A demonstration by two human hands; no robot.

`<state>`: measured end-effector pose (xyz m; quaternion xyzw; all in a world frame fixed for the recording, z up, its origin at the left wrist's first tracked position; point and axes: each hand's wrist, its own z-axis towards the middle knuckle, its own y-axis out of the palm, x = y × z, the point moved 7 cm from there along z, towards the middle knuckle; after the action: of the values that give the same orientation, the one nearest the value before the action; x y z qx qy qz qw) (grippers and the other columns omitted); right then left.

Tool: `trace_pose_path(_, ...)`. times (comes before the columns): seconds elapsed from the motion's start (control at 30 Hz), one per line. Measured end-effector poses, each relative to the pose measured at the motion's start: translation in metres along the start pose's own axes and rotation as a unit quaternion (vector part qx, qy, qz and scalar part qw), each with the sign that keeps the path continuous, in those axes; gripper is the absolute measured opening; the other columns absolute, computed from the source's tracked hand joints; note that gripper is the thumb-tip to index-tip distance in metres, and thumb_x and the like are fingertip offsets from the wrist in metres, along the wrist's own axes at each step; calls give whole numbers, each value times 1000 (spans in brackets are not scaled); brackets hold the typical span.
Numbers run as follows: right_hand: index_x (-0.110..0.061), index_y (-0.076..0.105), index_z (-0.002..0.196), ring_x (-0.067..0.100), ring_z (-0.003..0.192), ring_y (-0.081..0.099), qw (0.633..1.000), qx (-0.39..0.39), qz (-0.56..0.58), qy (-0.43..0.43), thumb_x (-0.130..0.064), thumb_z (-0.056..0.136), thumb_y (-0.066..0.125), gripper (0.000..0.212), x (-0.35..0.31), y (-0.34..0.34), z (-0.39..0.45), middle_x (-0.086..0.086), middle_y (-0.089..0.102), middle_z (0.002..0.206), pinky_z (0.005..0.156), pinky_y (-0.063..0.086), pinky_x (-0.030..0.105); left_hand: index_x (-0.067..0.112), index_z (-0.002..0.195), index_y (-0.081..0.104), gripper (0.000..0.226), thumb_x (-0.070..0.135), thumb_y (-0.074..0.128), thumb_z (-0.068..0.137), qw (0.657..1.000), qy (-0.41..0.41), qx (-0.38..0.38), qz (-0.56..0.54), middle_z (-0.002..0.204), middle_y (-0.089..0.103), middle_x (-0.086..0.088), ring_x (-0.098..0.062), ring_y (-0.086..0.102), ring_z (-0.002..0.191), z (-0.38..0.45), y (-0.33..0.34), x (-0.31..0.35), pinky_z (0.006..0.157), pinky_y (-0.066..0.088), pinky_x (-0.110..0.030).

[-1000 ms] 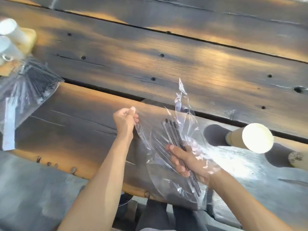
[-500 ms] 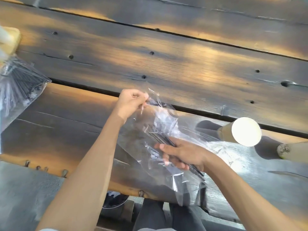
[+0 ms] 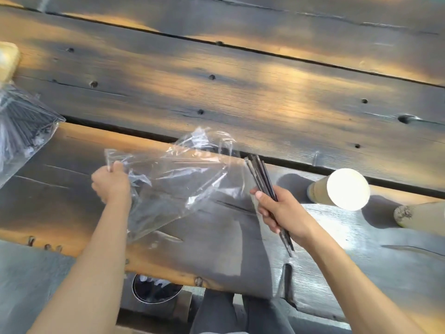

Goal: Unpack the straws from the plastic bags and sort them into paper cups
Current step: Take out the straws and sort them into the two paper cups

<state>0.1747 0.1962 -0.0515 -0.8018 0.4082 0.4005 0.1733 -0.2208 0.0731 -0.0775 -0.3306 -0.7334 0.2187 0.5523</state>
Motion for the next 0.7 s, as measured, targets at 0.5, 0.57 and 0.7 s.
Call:
trace_pose_path(0.5, -2, 62, 98, 41, 97, 62, 923, 279, -246, 101, -20, 95, 53, 20, 53, -1, 46, 21, 67, 99, 82, 49, 43, 13, 131, 50, 37, 18, 50, 94, 987, -39, 146, -57, 135, 51, -10, -28, 54, 116, -12, -37, -30, 101, 38, -37)
trace_pose_path(0.57, 0, 60, 101, 43, 104, 59, 907, 295, -289, 86, -19, 96, 51, 22, 48, 3, 46, 25, 64, 107, 85, 45, 43, 12, 126, 54, 38, 12, 47, 89, 986, 38, 157, -46, 122, 51, -6, -28, 51, 117, -37, -37, -15, 101, 34, -35)
trace_pose_path(0.7, 0, 55, 108, 44, 103, 52, 896, 304, -322, 42, -16, 95, 54, 21, 42, 8, 44, 22, 51, 116, 90, 42, 46, 5, 118, 58, 39, 11, 44, 83, 972, 156, 144, -100, 108, 44, -2, -21, 47, 91, -82, -35, -4, 87, 36, -19)
